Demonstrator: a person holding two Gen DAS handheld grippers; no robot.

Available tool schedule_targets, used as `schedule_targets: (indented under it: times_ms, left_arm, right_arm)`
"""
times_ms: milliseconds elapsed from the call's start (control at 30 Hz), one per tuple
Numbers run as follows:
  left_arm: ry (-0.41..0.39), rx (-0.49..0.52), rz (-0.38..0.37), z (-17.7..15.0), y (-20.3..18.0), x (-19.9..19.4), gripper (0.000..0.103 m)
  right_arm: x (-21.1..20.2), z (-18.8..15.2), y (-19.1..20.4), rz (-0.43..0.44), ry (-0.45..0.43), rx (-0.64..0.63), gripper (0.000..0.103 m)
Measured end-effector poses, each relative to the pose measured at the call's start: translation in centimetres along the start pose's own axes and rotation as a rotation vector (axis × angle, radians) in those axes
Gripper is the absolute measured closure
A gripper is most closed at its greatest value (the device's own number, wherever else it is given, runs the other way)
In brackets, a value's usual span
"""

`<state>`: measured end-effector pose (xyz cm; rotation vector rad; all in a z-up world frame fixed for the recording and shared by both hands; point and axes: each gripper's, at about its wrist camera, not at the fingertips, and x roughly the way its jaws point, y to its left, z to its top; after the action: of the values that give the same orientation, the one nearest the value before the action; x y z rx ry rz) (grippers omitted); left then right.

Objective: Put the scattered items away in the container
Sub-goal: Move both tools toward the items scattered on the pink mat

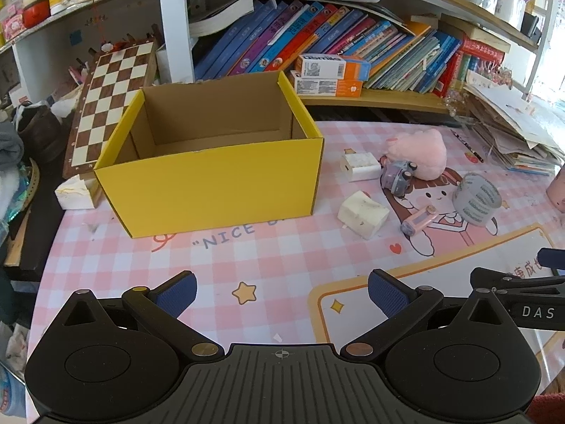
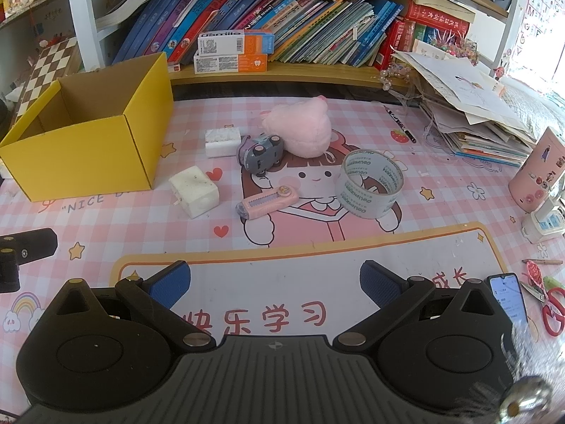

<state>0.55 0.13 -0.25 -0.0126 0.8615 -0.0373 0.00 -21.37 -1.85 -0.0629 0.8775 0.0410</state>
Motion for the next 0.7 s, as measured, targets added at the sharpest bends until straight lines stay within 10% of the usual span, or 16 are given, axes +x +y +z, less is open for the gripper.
schedule_targets:
  times_ms: [700]
  left_arm:
    - [-0.045, 0.006, -0.031, 0.27, -0.16, -0.38, 0.000]
  right_arm:
    - [0.36, 0.19, 0.08, 0.027, -0.004, 0.005, 0.000]
